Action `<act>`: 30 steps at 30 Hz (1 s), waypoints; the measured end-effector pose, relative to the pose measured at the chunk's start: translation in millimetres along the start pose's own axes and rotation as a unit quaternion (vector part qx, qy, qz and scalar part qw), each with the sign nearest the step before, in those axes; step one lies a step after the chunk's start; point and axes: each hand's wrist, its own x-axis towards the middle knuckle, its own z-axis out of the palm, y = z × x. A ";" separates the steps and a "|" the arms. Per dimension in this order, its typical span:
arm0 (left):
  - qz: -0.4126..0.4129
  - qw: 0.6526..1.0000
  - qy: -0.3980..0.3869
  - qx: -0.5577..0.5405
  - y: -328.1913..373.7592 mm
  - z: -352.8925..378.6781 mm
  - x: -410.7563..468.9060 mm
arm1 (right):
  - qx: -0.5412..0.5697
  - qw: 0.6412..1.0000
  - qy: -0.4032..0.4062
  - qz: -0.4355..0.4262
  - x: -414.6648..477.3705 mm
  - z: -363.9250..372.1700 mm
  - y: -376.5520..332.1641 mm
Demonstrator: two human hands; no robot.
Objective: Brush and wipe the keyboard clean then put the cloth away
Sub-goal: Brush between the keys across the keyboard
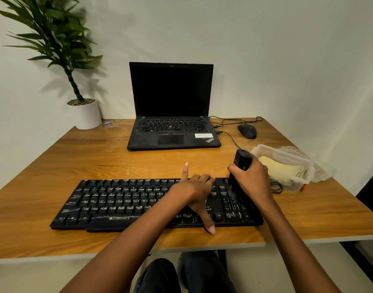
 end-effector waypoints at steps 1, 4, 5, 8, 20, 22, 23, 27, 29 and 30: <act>0.000 1.000 0.002 -0.001 -0.2 0.4 0.1 | 0.016 1.000 0.008 0.003 0.7 -2.9 -1.4; 0.000 1.000 0.003 -0.007 -0.9 1.9 0.2 | 0.055 0.998 0.029 -0.008 -12.5 -3.6 4.5; 0.000 1.000 0.003 -0.008 -1.4 1.8 0.2 | 0.058 0.998 0.023 -0.008 -18.6 -3.0 7.1; 0.001 1.000 0.002 -0.005 -1.5 1.7 0.8 | 0.044 0.999 -0.006 0.002 -18.0 -7.7 8.8; 0.001 1.000 -0.001 -0.004 -0.3 1.0 -0.6 | 0.078 0.997 0.029 -0.006 -30.0 -11.0 8.5; 0.001 1.000 0.000 -0.004 -0.9 1.5 -0.5 | 0.100 0.994 0.030 -0.018 -42.1 -10.3 10.0; 0.001 1.000 0.000 -0.003 -1.2 1.2 -0.6 | 0.108 0.994 0.026 -0.020 -45.2 -11.3 10.9; 0.000 1.000 -0.001 -0.003 0.3 0.4 -0.6 | 0.043 0.995 0.054 -0.073 -40.4 -13.0 6.8; 0.000 1.000 -0.003 -0.006 0.3 0.9 -1.0 | 0.050 0.992 0.060 -0.096 -45.6 -9.5 5.6; 0.000 1.000 -0.004 -0.009 -0.3 0.9 -1.3 | 0.061 0.992 0.057 -0.090 -48.7 -8.8 7.4</act>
